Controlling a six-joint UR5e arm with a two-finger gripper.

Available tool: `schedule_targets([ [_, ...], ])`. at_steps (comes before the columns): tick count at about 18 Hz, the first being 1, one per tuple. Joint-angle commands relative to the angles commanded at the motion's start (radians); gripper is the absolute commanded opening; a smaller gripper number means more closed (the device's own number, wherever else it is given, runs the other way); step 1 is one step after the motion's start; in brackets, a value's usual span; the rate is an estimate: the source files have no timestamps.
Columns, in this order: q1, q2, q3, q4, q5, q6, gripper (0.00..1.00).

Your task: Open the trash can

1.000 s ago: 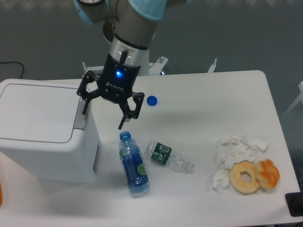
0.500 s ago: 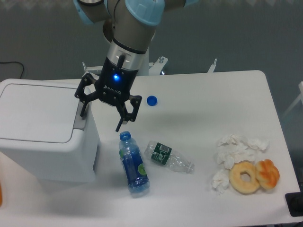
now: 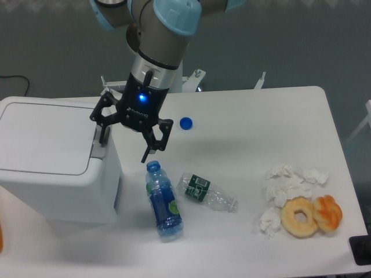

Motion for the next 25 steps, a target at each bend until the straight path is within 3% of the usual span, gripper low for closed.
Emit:
schedule_targets([
  [11,0.005,0.003,0.017,0.002,-0.002,0.005,1.0],
  [25,0.132,0.0,0.106,0.023,0.018,0.064,1.0],
])
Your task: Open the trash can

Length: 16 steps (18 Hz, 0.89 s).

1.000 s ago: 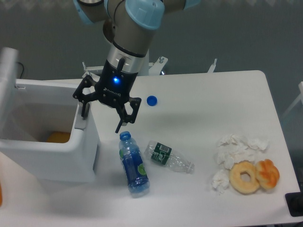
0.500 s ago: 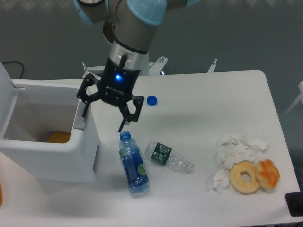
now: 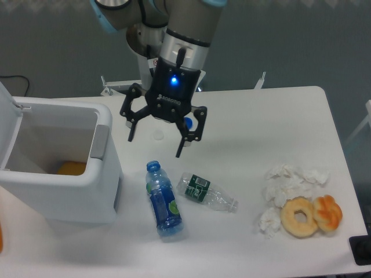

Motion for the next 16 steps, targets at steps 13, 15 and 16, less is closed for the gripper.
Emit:
schedule_targets([
  [13,0.006,-0.021,-0.006,-0.012,0.31,0.454,1.0],
  [15,0.005,-0.023,-0.014,-0.011,0.389,0.5,1.0],
  [16,0.002,-0.025,-0.014,-0.011,0.428,0.523,1.0],
])
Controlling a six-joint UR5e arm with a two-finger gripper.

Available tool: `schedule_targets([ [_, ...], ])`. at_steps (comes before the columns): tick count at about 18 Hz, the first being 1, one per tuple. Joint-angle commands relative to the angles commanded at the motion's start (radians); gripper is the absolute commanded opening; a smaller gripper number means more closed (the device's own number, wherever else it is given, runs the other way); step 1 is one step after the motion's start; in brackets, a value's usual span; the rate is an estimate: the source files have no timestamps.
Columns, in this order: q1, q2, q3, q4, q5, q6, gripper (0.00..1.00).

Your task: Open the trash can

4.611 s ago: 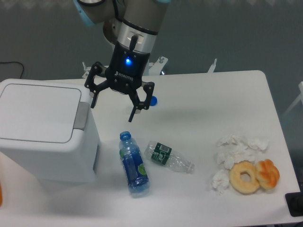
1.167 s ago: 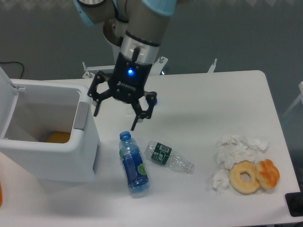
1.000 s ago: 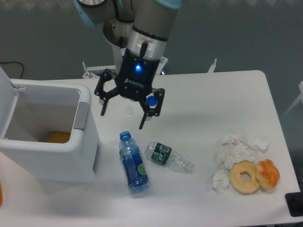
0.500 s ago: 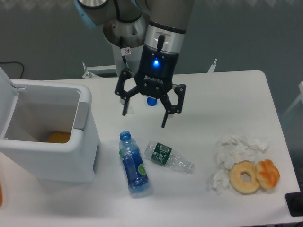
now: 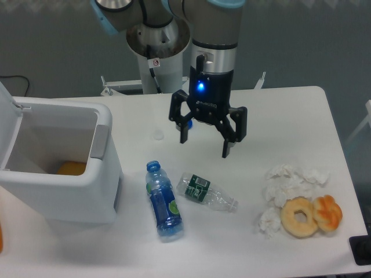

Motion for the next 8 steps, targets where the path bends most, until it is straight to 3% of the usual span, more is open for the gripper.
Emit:
schedule_targets([
  [8,-0.009,-0.003,-0.014,0.003,0.017,0.009,1.0],
])
